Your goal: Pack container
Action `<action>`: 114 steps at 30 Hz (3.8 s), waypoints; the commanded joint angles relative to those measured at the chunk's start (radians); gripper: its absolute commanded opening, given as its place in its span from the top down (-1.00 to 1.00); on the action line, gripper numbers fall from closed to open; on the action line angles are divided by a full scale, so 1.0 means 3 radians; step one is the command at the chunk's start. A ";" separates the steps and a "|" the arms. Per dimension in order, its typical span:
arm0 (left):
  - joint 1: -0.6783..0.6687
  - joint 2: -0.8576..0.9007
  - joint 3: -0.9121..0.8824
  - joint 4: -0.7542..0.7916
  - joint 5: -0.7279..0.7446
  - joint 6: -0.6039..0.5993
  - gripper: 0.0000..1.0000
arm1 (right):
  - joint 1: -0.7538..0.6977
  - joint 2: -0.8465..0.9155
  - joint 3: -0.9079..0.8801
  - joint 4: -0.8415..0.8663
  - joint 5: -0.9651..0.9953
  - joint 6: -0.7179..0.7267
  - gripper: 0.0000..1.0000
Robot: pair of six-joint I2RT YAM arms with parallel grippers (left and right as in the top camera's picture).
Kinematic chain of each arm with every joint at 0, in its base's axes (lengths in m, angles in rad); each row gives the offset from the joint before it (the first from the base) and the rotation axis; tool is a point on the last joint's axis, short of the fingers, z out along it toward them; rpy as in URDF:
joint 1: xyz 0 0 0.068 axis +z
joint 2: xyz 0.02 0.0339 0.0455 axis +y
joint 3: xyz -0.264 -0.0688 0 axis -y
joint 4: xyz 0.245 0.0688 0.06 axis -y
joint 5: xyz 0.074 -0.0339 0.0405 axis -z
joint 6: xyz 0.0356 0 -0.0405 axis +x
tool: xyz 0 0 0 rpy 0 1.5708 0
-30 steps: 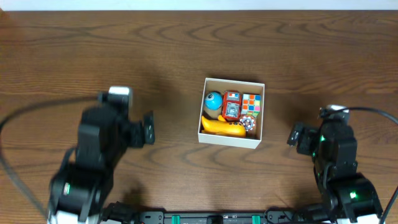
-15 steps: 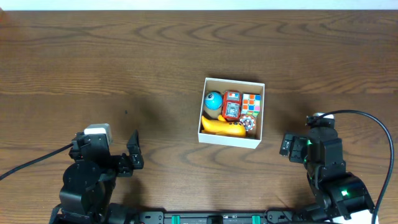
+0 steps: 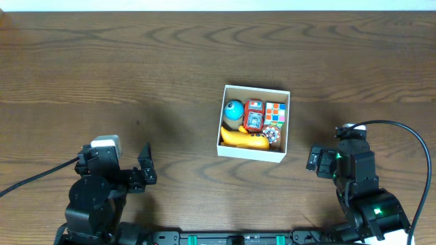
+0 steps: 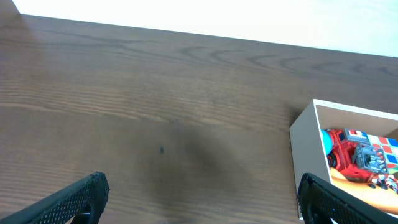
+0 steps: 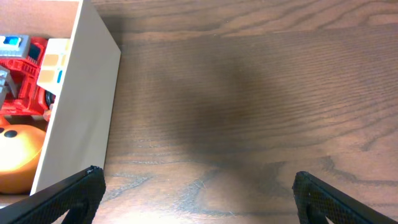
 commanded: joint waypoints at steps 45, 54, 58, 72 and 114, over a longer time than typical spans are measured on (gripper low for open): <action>-0.0008 0.0000 -0.0009 -0.0006 -0.0041 -0.0018 -0.96 | -0.0502 -0.2234 -0.1910 0.2218 -0.0802 -0.1144 -0.99; -0.0008 0.0000 -0.0010 -0.0006 -0.0039 -0.0018 -0.96 | -0.0502 -0.2234 -0.1910 0.2218 -0.0802 -0.1144 -0.98; -0.0008 0.0000 -0.0009 -0.0006 -0.0039 -0.0018 -0.96 | -0.0502 -0.2234 -0.1910 0.2218 -0.0802 -0.1144 -0.99; -0.0008 0.0000 -0.0010 -0.0006 -0.0041 -0.0018 -0.96 | -0.0502 -0.2233 -0.1910 0.2218 -0.0802 -0.1144 -0.98; 0.0632 -0.1298 -0.2575 0.2310 0.0716 0.1110 -0.96 | -0.0502 -0.2233 -0.1910 0.2218 -0.0802 -0.1144 -0.98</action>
